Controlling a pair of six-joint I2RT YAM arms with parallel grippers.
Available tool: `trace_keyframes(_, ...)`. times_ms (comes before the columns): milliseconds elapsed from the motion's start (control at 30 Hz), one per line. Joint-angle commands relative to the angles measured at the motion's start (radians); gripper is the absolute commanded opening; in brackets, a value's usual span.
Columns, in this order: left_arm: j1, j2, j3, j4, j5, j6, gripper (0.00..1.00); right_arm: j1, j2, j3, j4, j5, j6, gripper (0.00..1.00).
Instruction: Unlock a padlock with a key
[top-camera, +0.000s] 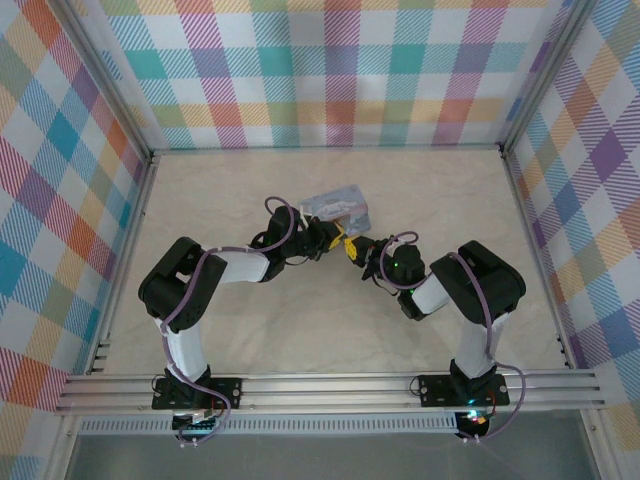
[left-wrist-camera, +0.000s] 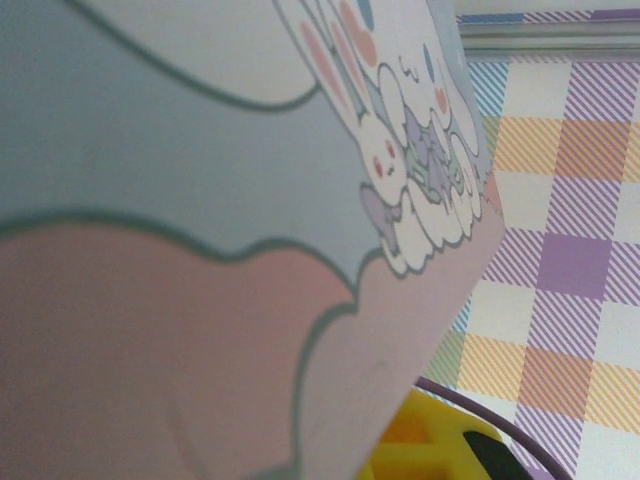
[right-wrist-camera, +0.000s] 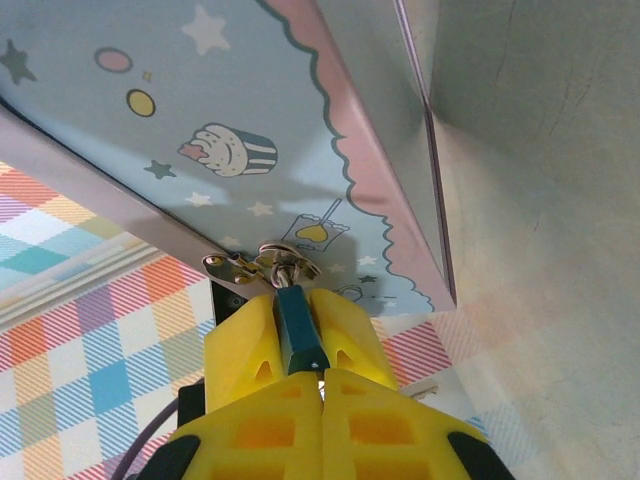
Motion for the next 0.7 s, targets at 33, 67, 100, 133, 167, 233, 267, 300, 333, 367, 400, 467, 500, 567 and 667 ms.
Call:
trace_keyframes(33, -0.088, -0.033, 0.034, 0.092, 0.275, 0.012, 0.08, 0.008, 0.03, 0.077, 0.011, 0.065, 0.01, 0.09)
trace_keyframes(67, -0.088, -0.036, 0.031, 0.089, 0.269, 0.014, 0.08, 0.007, 0.031, 0.075, 0.011, 0.06, 0.001, 0.12)
trace_keyframes(100, -0.085, -0.039, 0.029, 0.08, 0.262, 0.017, 0.08, 0.006, 0.03, 0.069, 0.011, 0.057, -0.008, 0.14)
trace_keyframes(133, -0.083, -0.042, 0.025, 0.061, 0.253, 0.024, 0.08, 0.006, 0.029, 0.061, 0.011, 0.055, -0.016, 0.15)
trace_keyframes(167, -0.079, -0.044, 0.024, 0.052, 0.246, 0.029, 0.08, 0.005, 0.026, 0.055, 0.011, 0.048, -0.029, 0.17)
trace_keyframes(233, -0.069, -0.048, 0.013, 0.046, 0.232, 0.03, 0.08, 0.002, 0.013, 0.04, 0.002, 0.037, -0.052, 0.22)
trace_keyframes(267, -0.064, -0.048, 0.012, 0.048, 0.229, 0.03, 0.08, 0.002, 0.006, 0.032, 0.001, 0.037, -0.061, 0.25)
trace_keyframes(300, -0.061, -0.05, 0.011, 0.045, 0.225, 0.03, 0.08, 0.0, -0.001, 0.026, -0.001, 0.035, -0.067, 0.26)
trace_keyframes(333, -0.058, -0.05, 0.011, 0.041, 0.222, 0.031, 0.08, -0.002, -0.009, 0.019, -0.002, 0.033, -0.076, 0.26)
trace_keyframes(367, -0.055, -0.05, 0.011, 0.038, 0.22, 0.033, 0.08, -0.003, -0.016, 0.01, -0.004, 0.033, -0.086, 0.26)
trace_keyframes(400, -0.053, -0.049, 0.01, 0.036, 0.219, 0.033, 0.08, -0.004, -0.021, 0.003, -0.009, 0.033, -0.091, 0.27)
trace_keyframes(467, -0.05, -0.047, 0.007, 0.036, 0.214, 0.033, 0.08, -0.007, -0.031, -0.008, -0.012, 0.031, -0.102, 0.3)
trace_keyframes(500, -0.048, -0.046, 0.007, 0.036, 0.212, 0.033, 0.08, -0.009, -0.038, -0.017, -0.012, 0.031, -0.111, 0.33)
trace_keyframes(567, -0.044, -0.047, 0.002, 0.034, 0.206, 0.036, 0.08, -0.012, -0.053, -0.032, -0.014, 0.027, -0.131, 0.37)
trace_keyframes(667, -0.036, -0.046, -0.002, 0.026, 0.203, 0.042, 0.08, -0.016, -0.095, -0.056, -0.04, 0.016, -0.179, 0.4)
